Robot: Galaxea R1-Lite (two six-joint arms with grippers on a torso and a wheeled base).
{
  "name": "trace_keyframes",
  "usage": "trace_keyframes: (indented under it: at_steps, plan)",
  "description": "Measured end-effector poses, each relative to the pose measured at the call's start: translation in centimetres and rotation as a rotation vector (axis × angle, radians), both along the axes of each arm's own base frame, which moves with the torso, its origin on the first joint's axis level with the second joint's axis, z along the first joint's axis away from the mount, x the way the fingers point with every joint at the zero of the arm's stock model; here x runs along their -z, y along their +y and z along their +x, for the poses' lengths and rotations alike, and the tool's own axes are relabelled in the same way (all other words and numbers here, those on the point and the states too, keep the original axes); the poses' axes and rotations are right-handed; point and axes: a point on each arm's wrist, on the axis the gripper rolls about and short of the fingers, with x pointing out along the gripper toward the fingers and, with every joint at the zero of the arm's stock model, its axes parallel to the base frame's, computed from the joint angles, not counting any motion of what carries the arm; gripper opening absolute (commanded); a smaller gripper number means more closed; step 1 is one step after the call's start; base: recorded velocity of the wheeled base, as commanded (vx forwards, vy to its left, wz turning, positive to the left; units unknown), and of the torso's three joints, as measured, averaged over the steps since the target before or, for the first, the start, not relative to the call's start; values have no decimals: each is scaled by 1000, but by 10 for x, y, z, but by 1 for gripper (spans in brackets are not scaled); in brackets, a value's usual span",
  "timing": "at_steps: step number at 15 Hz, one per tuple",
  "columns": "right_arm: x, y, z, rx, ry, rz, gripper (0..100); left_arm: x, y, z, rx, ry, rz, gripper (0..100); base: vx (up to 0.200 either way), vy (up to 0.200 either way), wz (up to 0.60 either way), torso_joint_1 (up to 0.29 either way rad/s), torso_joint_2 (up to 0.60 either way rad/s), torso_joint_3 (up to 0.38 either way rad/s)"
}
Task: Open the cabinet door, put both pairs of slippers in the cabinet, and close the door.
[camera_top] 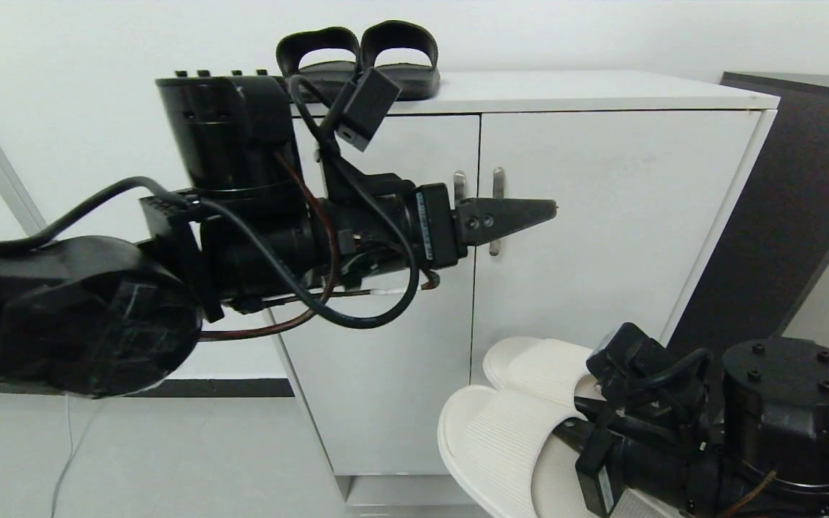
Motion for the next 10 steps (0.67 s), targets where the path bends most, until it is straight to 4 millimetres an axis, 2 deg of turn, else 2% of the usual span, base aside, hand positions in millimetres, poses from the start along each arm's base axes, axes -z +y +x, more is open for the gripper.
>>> trace_keyframes:
  at_steps: [5,10]
  plan:
    - [0,0,0,2,-2,-1,0,3,-26,23,-128,-4,-8,100,0,0,0,0,0,0]
    - [-1,0,-1,1,-2,1,0,12,-30,40,-185,15,15,100,0,0,0,0,0,0]
